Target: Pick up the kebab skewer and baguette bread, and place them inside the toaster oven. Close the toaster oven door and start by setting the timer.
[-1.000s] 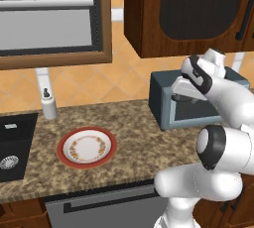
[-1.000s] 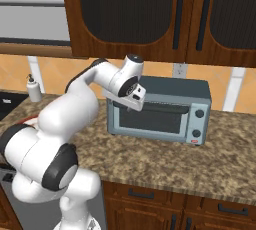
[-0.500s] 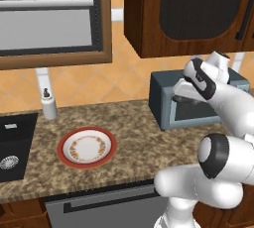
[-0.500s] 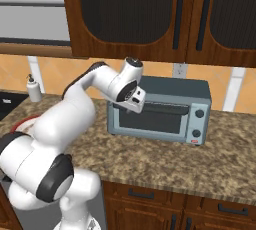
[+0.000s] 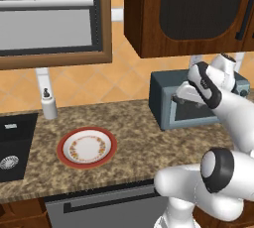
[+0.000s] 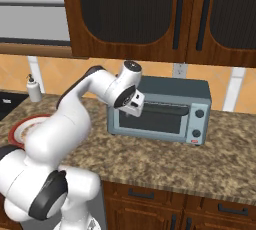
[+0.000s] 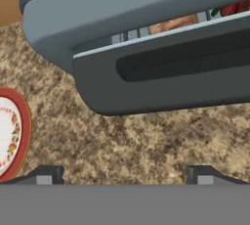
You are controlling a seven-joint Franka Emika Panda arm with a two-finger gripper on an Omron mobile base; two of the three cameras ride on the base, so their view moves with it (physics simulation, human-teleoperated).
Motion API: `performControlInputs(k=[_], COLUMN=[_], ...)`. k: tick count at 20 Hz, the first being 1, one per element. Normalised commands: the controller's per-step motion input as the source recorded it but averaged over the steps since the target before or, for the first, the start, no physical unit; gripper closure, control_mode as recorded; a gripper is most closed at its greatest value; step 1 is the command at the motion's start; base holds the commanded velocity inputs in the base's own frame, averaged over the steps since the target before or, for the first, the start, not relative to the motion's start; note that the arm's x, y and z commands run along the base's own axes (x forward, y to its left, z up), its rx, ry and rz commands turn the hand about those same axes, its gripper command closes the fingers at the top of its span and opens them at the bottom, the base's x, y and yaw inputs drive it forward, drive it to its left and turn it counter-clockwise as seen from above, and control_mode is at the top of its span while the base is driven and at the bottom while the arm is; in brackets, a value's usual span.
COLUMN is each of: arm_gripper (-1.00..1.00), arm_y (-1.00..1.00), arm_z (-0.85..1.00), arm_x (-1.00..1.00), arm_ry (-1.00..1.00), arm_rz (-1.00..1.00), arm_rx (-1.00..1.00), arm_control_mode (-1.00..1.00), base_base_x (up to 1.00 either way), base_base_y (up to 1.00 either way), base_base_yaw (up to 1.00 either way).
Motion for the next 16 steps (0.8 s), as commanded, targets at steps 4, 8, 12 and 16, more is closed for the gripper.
performControlInputs(k=[4,8,12,16], arm_gripper=[-1.0,-1.0,-1.0,-1.0], arm_y=[-0.23,-0.42,-0.73,-0.95], arm_z=[0.04,0.18,0.21,0.08], arm_x=[-0.3,-0.24,-0.27,-0.21], arm_ry=[-0.06,-0.09,-0.11,-0.17], arm_rz=[0.02,0.03,0.03,0.01], arm_rx=[0.0,0.0,0.0,0.0], arm_control_mode=[-1.0,-1.0,-1.0,-1.0], base_base_x=[0.0,0.0,0.0,0.0], base_base_y=[0.0,0.0,0.0,0.0], base_base_yaw=[0.0,0.0,0.0,0.0])
